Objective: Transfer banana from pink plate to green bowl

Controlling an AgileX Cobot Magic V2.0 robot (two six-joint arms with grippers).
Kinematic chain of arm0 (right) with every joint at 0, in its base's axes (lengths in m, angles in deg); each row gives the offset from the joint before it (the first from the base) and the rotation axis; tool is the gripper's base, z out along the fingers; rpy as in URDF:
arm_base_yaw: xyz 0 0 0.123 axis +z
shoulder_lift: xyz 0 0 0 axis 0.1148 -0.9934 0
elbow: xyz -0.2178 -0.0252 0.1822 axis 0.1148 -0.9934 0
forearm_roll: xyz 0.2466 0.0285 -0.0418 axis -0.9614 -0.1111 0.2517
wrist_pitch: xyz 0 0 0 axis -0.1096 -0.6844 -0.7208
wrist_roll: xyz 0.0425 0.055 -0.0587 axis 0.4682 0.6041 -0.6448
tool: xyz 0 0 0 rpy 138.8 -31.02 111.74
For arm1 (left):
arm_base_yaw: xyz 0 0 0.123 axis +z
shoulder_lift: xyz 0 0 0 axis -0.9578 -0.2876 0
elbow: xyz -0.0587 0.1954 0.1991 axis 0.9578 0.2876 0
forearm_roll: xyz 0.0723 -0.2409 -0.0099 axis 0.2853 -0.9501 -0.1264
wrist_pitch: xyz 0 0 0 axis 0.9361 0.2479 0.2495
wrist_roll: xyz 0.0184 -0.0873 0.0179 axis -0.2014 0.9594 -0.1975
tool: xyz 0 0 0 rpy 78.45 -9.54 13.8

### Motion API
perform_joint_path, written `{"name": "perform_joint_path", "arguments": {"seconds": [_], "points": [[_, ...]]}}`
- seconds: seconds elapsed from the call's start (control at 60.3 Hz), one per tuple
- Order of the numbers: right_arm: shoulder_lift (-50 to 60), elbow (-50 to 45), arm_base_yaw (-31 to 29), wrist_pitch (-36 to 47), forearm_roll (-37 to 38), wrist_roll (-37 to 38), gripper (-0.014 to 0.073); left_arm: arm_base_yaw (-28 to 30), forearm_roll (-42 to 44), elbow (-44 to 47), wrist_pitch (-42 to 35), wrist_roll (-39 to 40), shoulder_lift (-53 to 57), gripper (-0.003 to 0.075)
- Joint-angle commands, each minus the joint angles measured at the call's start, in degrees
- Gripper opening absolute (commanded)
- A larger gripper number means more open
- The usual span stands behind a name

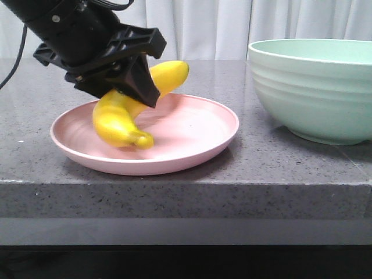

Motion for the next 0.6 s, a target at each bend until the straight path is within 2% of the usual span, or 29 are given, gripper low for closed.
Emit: {"name": "perform_joint_path", "arguments": {"seconds": [0.0,0.149,0.299,0.415,0.581], "points": [[-0.8,2.0,-0.2,4.0,-1.5,0.0,0.0641,-0.4,-0.3,-2.8,-4.5,0.2,3.1,0.0077],[-2.9,3.9,0.0,0.8,-9.8,0.0,0.0641,-1.1,-0.3,-4.8,-1.5,0.2,6.1,0.0059],[-9.6,7.9,2.7,-2.2,-21.6,-0.5,0.0641,-3.3,-0.3,-5.8,1.8,0.2,9.8,0.0059],[-16.0,11.5,8.2,-3.1,-33.1,-6.9,0.0641,-5.7,-0.3,-5.8,3.1,0.2,12.7,0.0059],[-25.4,16.5,18.4,0.0,-50.0,-18.4,0.0641,-8.3,-0.3,-5.8,3.5,0.2,14.8,0.0059]]}}
